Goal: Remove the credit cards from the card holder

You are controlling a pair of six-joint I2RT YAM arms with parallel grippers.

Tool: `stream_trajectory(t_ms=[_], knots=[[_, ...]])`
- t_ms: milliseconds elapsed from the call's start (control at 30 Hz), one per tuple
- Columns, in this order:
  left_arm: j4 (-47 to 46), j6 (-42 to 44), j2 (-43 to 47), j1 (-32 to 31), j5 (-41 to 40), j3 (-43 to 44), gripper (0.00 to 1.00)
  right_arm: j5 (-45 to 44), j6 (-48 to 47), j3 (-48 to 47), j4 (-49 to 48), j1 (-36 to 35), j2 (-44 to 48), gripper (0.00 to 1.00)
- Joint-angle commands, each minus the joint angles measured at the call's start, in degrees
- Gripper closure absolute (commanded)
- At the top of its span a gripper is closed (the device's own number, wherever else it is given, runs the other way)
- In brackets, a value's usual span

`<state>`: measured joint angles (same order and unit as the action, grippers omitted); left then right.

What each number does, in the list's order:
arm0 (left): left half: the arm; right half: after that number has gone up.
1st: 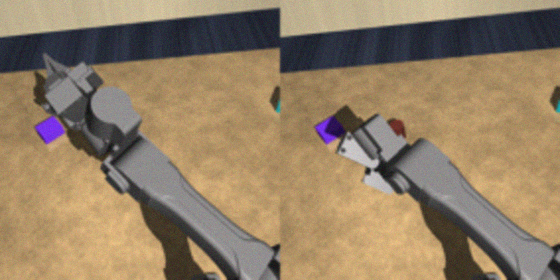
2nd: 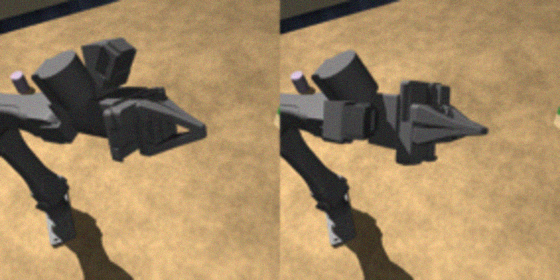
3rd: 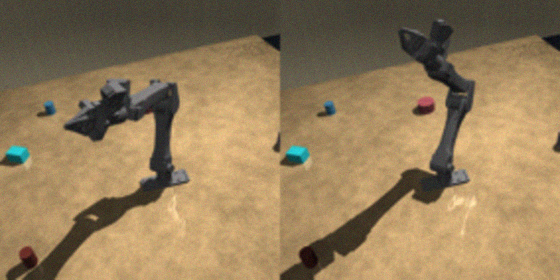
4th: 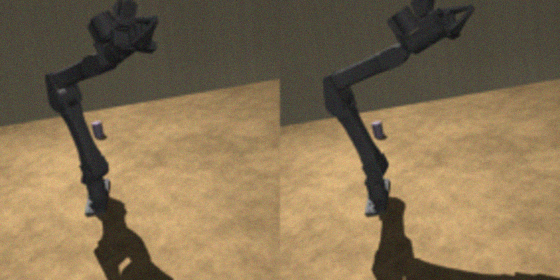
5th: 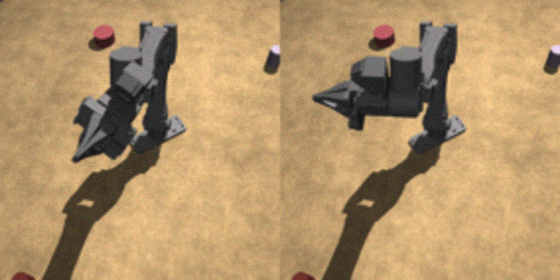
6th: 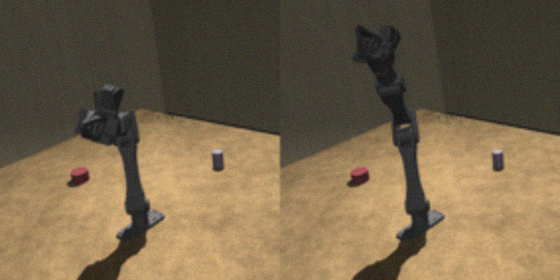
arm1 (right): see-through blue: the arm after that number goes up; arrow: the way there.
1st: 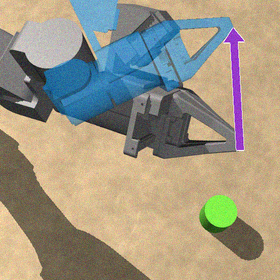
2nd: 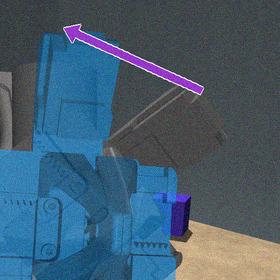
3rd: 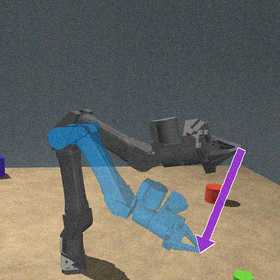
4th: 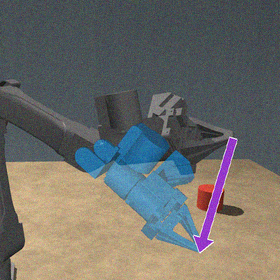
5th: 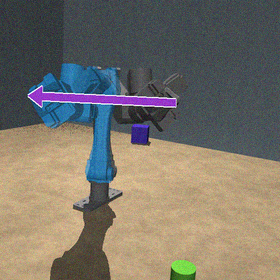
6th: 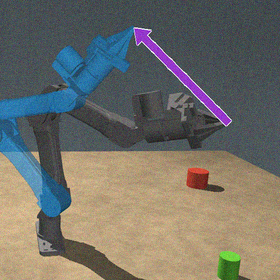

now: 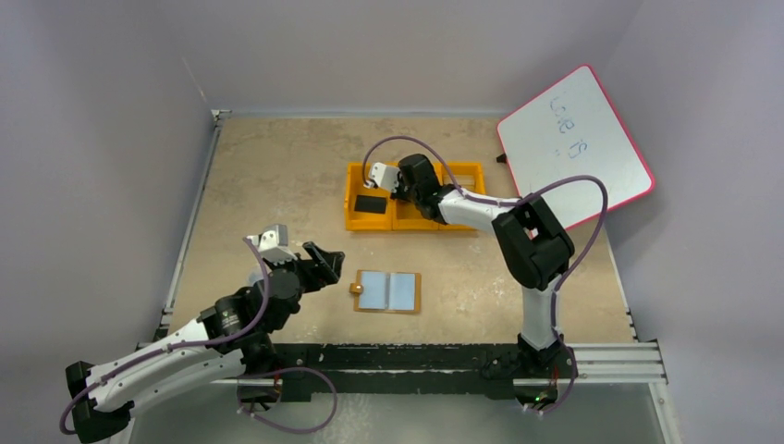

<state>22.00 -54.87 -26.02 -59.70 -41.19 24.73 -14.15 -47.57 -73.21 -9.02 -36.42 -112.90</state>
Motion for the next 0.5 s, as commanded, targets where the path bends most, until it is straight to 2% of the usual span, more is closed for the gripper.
stream_trajectory(t_ms=[0, 467], knots=[[-0.66, 0.34, -0.17, -0.01, -0.82, 1.21, 0.20, -1.28, -1.52, -0.87, -3.70, -0.09, 0.65, 0.89], [-1.14, 0.20, -1.35, -0.02, -0.23, 1.37, 0.20, 0.71, 0.00, 0.36, -3.38, -0.16, 3.60, 0.87]])
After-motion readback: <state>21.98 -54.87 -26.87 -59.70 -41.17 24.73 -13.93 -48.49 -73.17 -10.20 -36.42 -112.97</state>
